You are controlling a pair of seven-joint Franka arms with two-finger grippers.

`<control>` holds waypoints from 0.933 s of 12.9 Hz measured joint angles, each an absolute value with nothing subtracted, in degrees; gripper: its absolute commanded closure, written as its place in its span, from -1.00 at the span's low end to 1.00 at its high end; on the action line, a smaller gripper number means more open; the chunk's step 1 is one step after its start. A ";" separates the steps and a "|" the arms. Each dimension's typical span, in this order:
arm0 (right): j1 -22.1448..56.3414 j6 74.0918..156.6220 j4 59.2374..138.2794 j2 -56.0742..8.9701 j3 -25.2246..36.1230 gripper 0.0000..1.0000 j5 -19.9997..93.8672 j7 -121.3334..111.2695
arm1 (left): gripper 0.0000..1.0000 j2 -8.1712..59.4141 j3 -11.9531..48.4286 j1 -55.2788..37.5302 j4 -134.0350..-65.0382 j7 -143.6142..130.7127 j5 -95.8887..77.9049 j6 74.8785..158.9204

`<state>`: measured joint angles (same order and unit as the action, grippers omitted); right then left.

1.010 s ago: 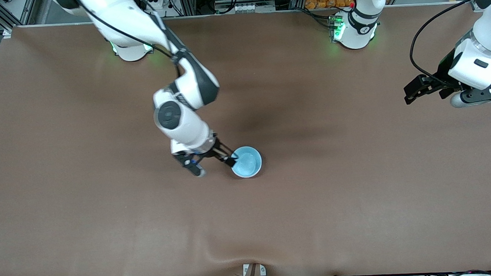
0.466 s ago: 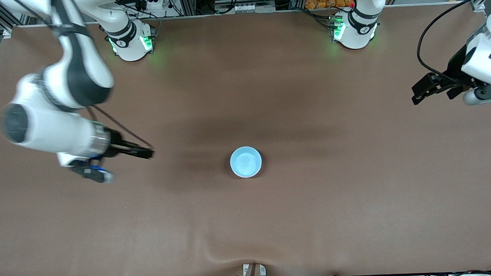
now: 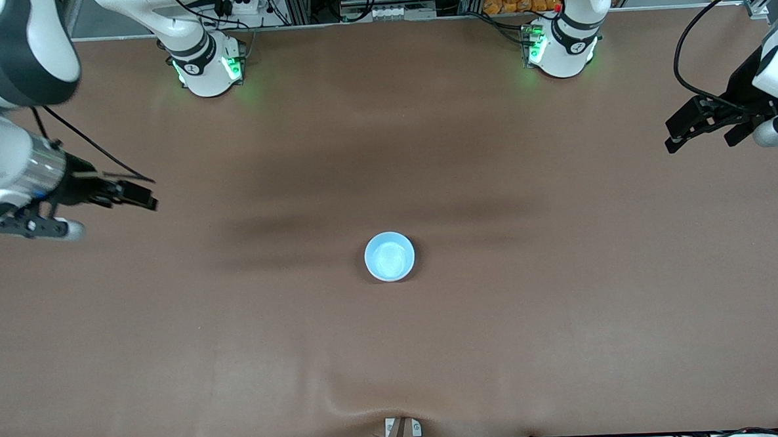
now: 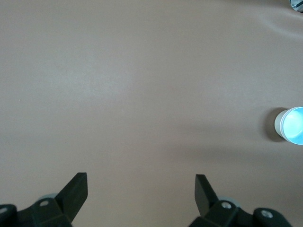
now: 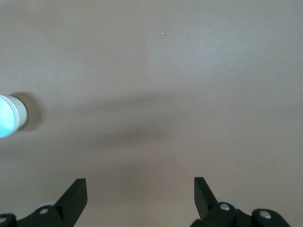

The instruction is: Stack pink and blue bowls on white bowl

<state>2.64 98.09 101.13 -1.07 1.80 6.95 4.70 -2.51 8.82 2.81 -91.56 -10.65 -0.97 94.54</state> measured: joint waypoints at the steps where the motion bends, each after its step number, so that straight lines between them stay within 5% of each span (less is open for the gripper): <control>1: 1.09 97.11 101.06 0.23 1.83 -1.00 6.09 0.88 | -1.00 -2.47 8.81 2.82 -91.58 -10.46 -0.97 94.52; 7: -1.37 83.39 90.92 2.91 1.63 -1.00 2.51 -4.93 | -1.00 -2.42 8.81 2.82 -91.60 -10.24 -0.97 94.21; 12: -1.37 81.70 89.12 2.89 1.44 -1.00 1.12 -3.72 | -1.00 -2.28 8.81 2.82 -91.61 -10.24 -0.97 94.10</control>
<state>-1.37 81.70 89.12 2.89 1.44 1.12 -3.72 -2.28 8.81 2.82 -91.61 -10.24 -0.97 94.10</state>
